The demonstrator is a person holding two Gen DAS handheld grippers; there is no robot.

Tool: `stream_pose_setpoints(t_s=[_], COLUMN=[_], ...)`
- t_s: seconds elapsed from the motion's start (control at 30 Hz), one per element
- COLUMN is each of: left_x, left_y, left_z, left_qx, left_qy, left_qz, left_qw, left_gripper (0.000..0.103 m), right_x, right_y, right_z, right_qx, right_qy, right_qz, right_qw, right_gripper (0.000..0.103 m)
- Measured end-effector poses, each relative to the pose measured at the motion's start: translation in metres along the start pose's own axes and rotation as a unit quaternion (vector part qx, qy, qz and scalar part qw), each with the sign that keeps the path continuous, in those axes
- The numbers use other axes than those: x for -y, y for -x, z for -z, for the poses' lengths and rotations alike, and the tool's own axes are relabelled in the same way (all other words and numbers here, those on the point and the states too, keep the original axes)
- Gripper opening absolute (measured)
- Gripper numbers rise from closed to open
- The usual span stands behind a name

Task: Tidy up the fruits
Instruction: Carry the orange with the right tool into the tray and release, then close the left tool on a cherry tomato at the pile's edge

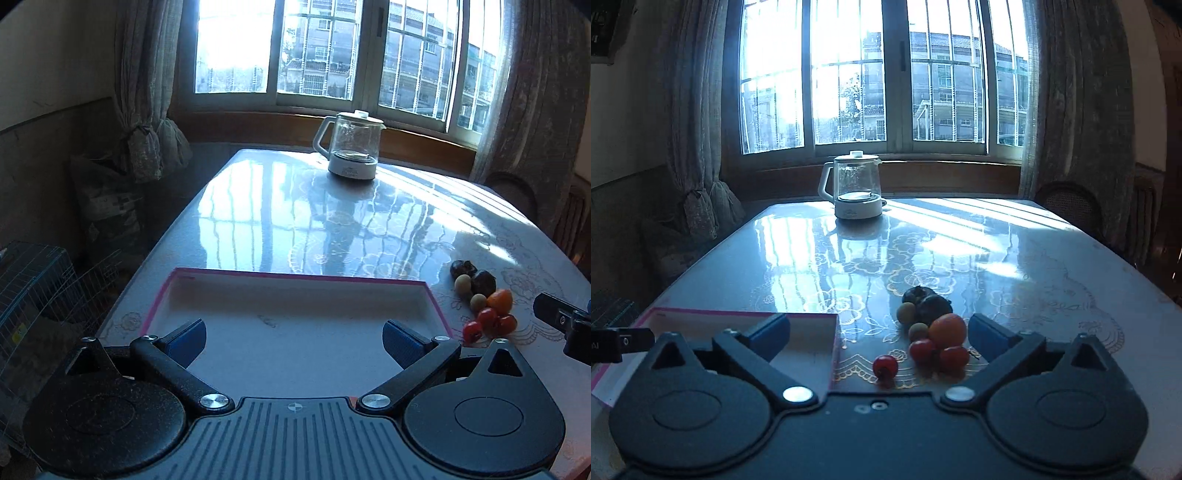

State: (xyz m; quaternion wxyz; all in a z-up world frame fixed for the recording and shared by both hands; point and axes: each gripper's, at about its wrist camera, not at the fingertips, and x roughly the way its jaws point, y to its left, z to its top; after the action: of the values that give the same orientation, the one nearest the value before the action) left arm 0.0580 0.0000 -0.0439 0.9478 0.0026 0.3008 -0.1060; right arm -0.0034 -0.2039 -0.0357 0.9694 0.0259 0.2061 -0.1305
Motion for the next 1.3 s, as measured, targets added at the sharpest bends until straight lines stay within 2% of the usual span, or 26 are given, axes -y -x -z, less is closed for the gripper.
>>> stream_pose_setpoints(t_s=[0.1,0.17,0.3,0.37,0.43,0.57,0.67,0.87,1.07,1.1,1.2,1.23,1.3], left_x=[0.060,0.103,0.176,0.198,0.212,0.215,0.204,0.189,0.190,0.193,0.196,0.197,0.196], left_y=[-0.007,-0.012,-0.034,-0.048,-0.064,-0.080,-0.084,-0.085,-0.093,-0.095,-0.098,-0.098,-0.099], left_z=[-0.002,0.000,0.008,0.013,0.018,0.028,0.035,0.036,0.029,0.031,0.030,0.029,0.026], left_qx=[0.009,0.018,0.014,0.004,-0.012,-0.023,-0.026,0.000,-0.020,-0.025,-0.023,-0.022,-0.025], left_qy=[-0.024,-0.038,-0.052,-0.046,-0.038,-0.032,-0.035,-0.097,-0.081,-0.079,-0.069,-0.067,-0.061], left_qz=[0.041,0.065,0.072,0.074,0.059,0.030,0.016,-0.009,0.016,0.019,0.030,0.027,0.024], left_qw=[0.9988,0.9970,0.9959,0.9962,0.9974,0.9988,0.9989,0.9952,0.9964,0.9964,0.9970,0.9971,0.9975], left_gripper=[0.101,0.101,0.101,0.101,0.101,0.101,0.100,0.090,0.090,0.088,0.075,0.068,0.062], right_x=[0.046,0.080,0.141,0.166,0.185,0.208,0.214,0.212,0.199,0.198,0.195,0.195,0.196], right_y=[0.010,0.015,0.026,0.029,0.029,0.024,0.019,0.009,0.003,0.003,0.004,0.005,0.006], right_z=[0.001,0.002,0.005,0.007,0.010,0.018,0.022,0.022,0.020,0.019,0.015,0.014,0.013], right_qx=[0.004,0.002,0.000,-0.001,-0.007,-0.019,-0.025,-0.029,-0.029,-0.029,-0.024,-0.023,-0.022], right_qy=[-0.013,-0.032,-0.060,-0.068,-0.072,-0.077,-0.083,-0.089,-0.086,-0.086,-0.081,-0.079,-0.079], right_qz=[0.040,0.050,0.059,0.068,0.073,0.075,0.069,0.039,0.022,0.020,0.022,0.023,0.028], right_qw=[0.999,0.998,0.996,0.995,0.995,0.994,0.994,0.995,0.996,0.996,0.996,0.996,0.996], right_gripper=[0.103,0.103,0.103,0.103,0.103,0.103,0.103,0.103,0.103,0.103,0.103,0.103,0.103])
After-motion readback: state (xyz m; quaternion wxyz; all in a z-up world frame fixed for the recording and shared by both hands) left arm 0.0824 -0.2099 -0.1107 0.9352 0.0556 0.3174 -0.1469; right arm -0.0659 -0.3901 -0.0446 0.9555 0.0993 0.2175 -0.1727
